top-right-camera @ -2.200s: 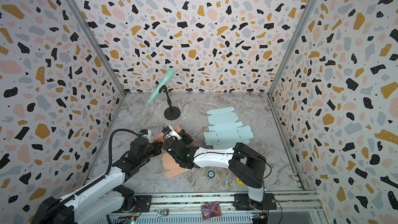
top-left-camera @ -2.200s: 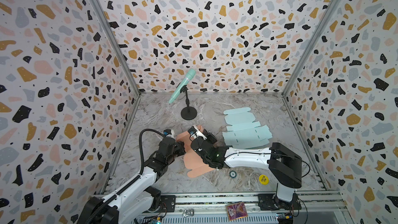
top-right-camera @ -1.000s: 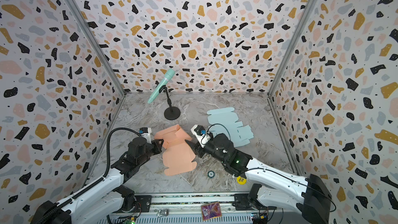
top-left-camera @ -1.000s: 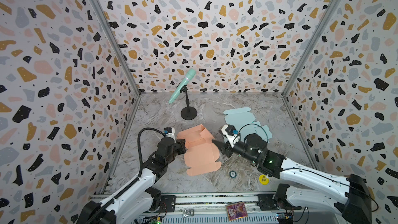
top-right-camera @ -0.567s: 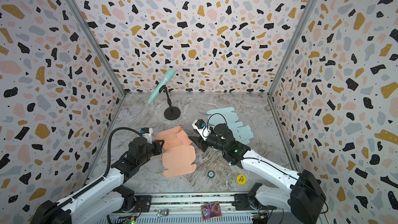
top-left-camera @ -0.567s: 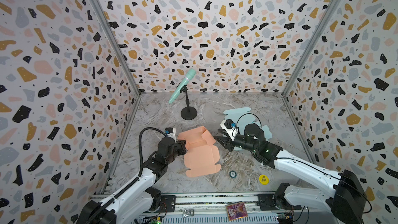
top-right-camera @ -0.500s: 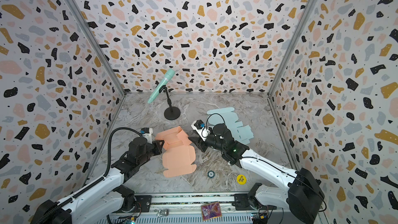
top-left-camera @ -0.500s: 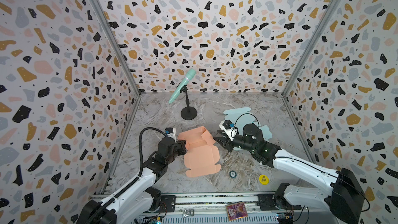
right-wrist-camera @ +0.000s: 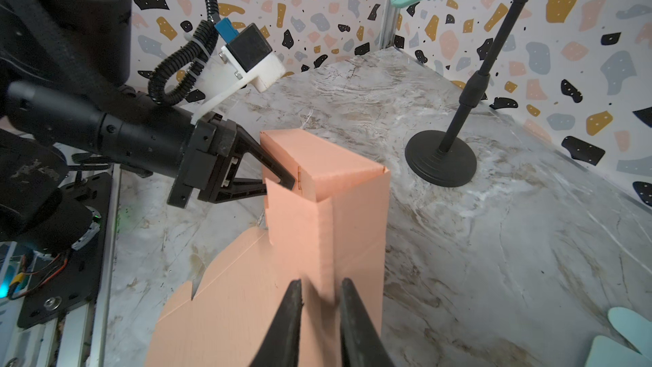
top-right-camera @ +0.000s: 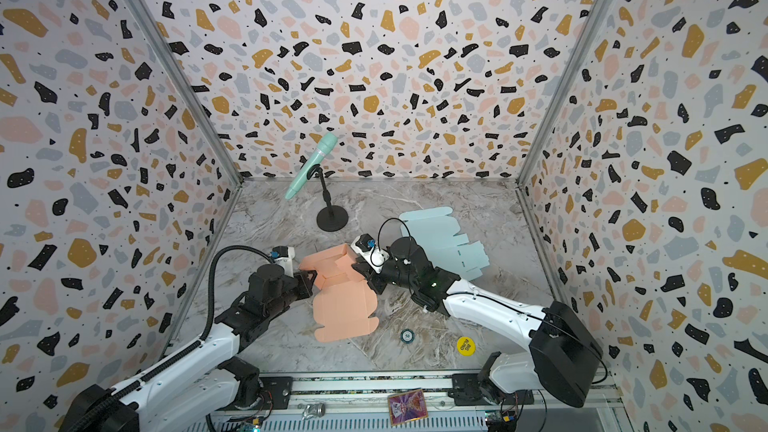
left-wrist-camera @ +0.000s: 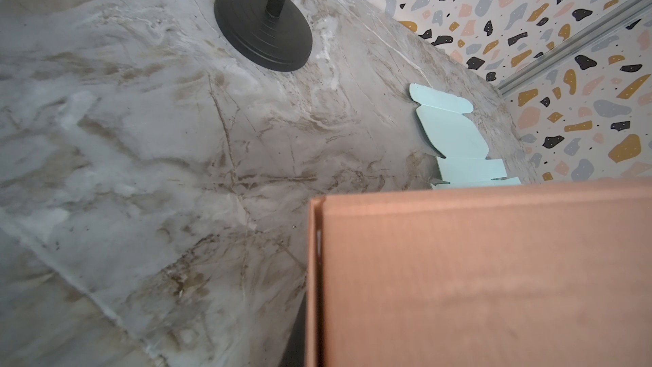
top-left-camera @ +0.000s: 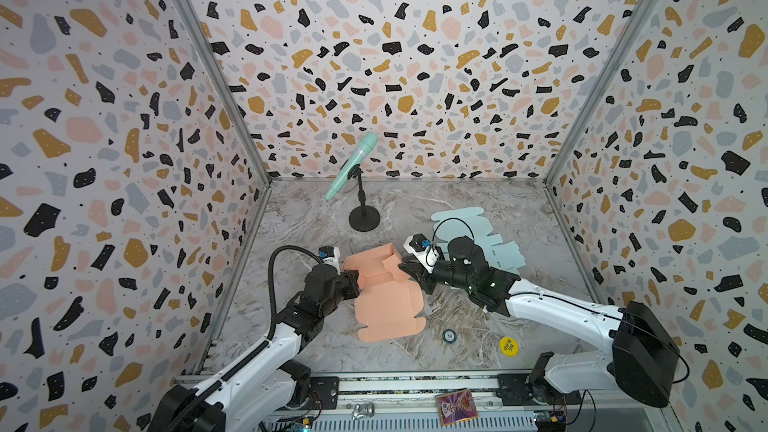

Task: Assemble paper box
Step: Fold the bottom flaps of a flat cardboard box at the center of the table.

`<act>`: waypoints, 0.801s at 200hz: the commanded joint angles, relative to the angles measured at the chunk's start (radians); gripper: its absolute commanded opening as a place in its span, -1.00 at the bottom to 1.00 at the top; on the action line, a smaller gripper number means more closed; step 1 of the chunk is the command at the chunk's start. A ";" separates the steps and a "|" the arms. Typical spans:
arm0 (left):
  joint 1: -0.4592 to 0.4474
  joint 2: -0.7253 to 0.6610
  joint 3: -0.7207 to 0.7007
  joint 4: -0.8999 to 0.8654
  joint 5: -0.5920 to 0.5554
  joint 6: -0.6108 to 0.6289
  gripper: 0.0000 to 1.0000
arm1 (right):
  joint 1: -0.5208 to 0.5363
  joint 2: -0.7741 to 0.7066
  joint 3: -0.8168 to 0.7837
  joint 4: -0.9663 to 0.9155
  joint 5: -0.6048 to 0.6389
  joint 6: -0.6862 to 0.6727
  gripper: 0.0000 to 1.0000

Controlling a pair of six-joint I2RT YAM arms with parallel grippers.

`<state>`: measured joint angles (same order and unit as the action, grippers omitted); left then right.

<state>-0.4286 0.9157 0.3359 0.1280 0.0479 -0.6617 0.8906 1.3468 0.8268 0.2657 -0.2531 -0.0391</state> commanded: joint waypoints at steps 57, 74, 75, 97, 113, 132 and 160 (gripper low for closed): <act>-0.005 -0.003 0.026 0.012 -0.003 -0.006 -0.97 | 0.154 0.144 0.171 -0.098 0.398 -0.010 -0.52; -0.004 -0.008 0.026 0.008 -0.006 -0.011 -0.97 | 0.180 0.180 0.209 -0.135 0.512 0.003 -0.52; -0.004 -0.008 0.026 0.009 -0.007 -0.011 -0.97 | 0.182 0.182 0.211 -0.138 0.517 0.004 -0.52; -0.005 -0.014 0.021 0.011 -0.007 -0.021 -0.97 | 0.204 0.233 0.260 -0.181 0.609 0.022 -0.49; -0.005 -0.019 0.020 0.020 0.002 -0.030 -0.97 | 0.215 0.265 0.289 -0.204 0.662 0.029 -0.48; -0.004 -0.023 0.023 0.021 0.009 -0.033 -0.97 | 0.226 0.301 0.327 -0.240 0.721 0.031 -0.46; -0.004 -0.032 0.022 0.019 0.009 -0.035 -0.98 | 0.231 0.326 0.353 -0.262 0.770 0.035 -0.46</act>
<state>-0.4248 0.9142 0.3355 0.0681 -0.0189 -0.7013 1.1114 1.6562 1.1431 0.0658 0.4515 -0.0231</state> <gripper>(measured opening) 0.088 0.271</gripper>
